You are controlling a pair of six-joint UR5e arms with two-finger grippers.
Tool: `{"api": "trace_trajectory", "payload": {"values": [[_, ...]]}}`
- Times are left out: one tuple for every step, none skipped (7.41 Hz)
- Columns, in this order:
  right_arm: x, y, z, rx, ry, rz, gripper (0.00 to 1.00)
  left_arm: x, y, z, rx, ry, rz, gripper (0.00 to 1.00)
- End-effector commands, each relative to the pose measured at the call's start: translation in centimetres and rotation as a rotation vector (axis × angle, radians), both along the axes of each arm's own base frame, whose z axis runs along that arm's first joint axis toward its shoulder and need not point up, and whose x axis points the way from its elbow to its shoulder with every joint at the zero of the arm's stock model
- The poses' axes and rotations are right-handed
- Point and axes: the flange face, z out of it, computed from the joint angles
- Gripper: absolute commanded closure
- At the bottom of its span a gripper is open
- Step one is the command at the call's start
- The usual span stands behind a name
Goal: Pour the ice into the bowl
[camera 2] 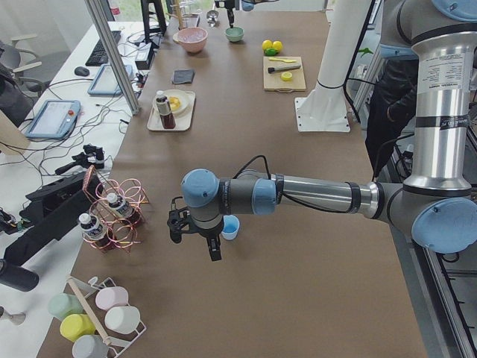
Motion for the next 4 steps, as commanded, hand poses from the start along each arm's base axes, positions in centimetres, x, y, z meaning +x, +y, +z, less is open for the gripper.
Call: {"api": "trace_trajectory", "payload": {"values": [[1.1,-0.4,-1.0,0.004,-0.002,0.03,0.2,-0.1,0.0,0.0,-0.001,-0.001,-0.002,0.03],[1.8,-0.6,-1.9,0.001,-0.004,0.062,0.19,-0.1,-0.1,-0.2,0.002,0.0,-0.002,0.03],[2.5,-1.1,-3.2,-0.018,-0.008,0.115,0.17,-0.1,-0.1,-0.1,0.001,0.0,-0.002,0.03],[2.7,-1.5,-5.2,-0.04,-0.009,0.173,0.13,-0.1,0.0,0.0,-0.001,0.0,-0.002,0.03]]}}
